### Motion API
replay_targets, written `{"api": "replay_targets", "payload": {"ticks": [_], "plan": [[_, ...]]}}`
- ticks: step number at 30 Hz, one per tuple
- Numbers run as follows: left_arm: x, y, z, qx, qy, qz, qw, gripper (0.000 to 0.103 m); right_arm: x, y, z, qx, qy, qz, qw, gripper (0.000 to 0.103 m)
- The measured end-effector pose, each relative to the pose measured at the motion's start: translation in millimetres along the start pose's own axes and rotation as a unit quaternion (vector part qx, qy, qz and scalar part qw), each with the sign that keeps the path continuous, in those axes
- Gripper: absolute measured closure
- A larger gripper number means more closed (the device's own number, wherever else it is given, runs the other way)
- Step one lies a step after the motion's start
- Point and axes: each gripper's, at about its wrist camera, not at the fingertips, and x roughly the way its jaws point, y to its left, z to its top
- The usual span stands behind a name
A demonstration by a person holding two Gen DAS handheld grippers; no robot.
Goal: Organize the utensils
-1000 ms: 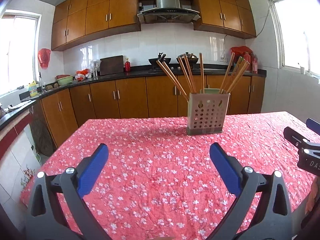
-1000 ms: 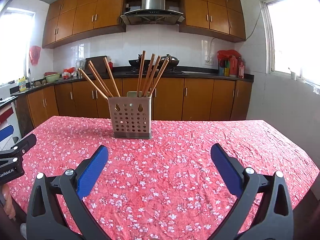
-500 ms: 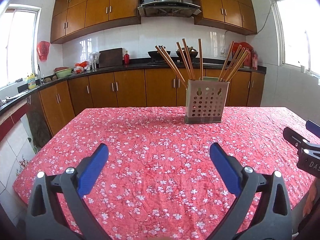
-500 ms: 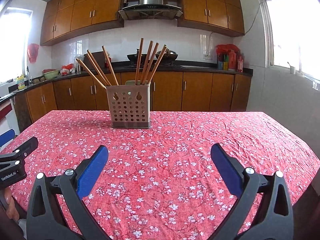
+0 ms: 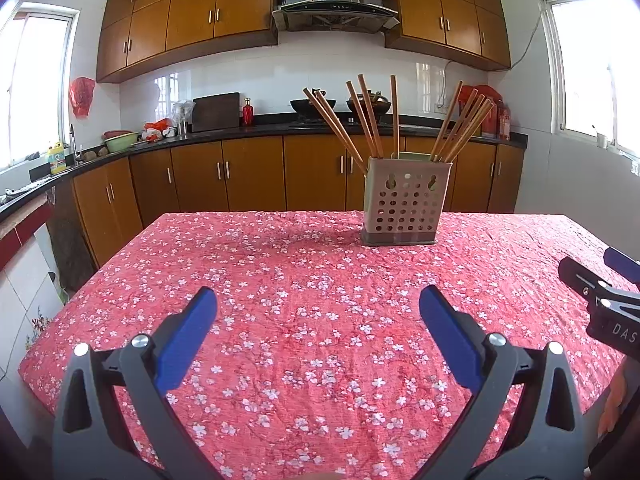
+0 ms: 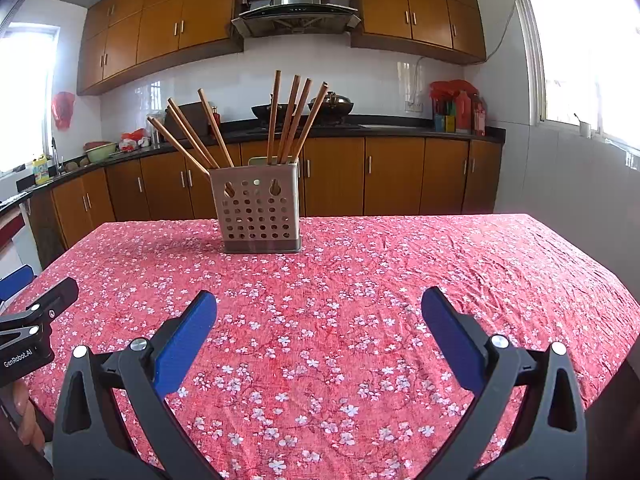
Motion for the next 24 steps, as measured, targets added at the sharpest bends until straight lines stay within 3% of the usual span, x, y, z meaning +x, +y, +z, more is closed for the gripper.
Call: {"api": "replay_targets", "payload": {"ticks": [24], "plan": [[1.3, 0.6, 0.3, 0.002, -0.001, -0.002, 1.0000, 0.004, 0.5, -1.8, -0.5, 0.003, 0.000, 0.002, 1.000, 0.002]]}}
